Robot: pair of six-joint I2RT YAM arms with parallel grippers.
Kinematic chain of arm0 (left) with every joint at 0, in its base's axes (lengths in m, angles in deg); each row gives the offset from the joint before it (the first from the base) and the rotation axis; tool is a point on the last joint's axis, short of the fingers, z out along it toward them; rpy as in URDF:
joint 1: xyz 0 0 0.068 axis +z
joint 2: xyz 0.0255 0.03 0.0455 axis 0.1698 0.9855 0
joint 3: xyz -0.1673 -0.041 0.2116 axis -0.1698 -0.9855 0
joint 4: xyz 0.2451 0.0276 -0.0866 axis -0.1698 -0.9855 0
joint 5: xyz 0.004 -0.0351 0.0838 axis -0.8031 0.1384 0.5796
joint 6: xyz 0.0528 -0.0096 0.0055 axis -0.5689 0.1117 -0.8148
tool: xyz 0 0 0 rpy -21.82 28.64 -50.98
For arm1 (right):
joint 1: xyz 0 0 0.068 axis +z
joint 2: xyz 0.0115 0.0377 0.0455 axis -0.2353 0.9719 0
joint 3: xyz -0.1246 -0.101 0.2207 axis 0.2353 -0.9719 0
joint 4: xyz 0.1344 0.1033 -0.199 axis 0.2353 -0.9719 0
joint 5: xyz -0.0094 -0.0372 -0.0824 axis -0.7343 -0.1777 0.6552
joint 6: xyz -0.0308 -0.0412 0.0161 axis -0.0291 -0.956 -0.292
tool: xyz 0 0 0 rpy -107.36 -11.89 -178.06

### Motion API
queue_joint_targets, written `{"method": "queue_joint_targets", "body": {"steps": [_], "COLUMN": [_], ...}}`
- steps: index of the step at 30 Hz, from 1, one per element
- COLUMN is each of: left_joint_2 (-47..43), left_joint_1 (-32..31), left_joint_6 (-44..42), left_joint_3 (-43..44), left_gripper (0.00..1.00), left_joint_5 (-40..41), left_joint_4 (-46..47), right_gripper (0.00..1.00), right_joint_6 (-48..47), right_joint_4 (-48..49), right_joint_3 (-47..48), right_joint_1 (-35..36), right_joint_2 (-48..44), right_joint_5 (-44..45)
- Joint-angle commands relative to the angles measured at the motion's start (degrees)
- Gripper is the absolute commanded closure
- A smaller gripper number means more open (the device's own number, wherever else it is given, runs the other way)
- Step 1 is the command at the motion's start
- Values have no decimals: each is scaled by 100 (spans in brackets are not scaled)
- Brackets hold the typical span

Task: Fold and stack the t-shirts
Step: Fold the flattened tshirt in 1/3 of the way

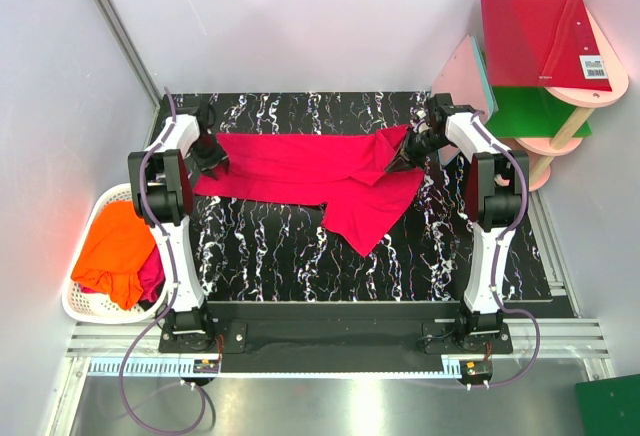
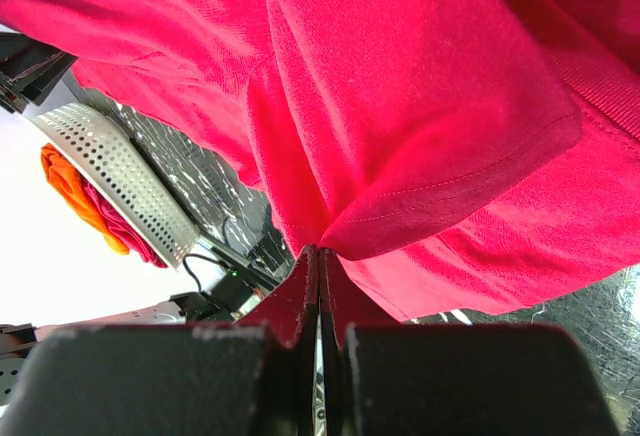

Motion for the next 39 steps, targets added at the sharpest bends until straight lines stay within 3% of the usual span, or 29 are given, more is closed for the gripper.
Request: {"method": "queue_joint_targets", "body": {"steps": [1,3,5,11,17,24,26,33,34,35,36,37,39], "left_joint_2": [-51,-69,-78,1,343,634,626,169,90,55,37,19,28], "left_joint_1": [30,39,39,74,118,118,118,171,179,214,223,232,241], "left_joint_6": [-12,-30,-47,-73,-91,-30,-21,-117,-144,-144,-161,-222,-223], "left_joint_3": [331,410,463,551,779,1166,1236,1052,1009,973,973,964,956], "left_gripper": [67,73,73,54,55,82,100,100,99,91,76,51,43], "left_joint_5": [291,352,361,493,528,370,396,467,458,414,388,318,300], "left_joint_4": [15,-3,-20,-82,-196,-187,-187,-205,-205,-196,-196,-196,-196], "right_gripper": [100,100,100,100,100,100,100,100,100,100,100,100,100], "right_joint_6": [-51,-51,-34,1,28,37,54,89,89,98,98,98,98], "right_joint_4": [105,105,123,167,158,149,158,149,158,158,167,158,158], "right_joint_3": [9,0,0,0,53,97,106,185,185,211,220,237,255], "right_joint_1": [30,30,30,30,30,30,30,30,21,21,30,30,30], "right_joint_2": [-135,-126,-126,-82,-29,-3,-3,23,24,32,50,59,76], "right_joint_5": [-30,-39,-39,-48,-74,-101,-101,-83,-83,-83,-92,-92,-83]}}
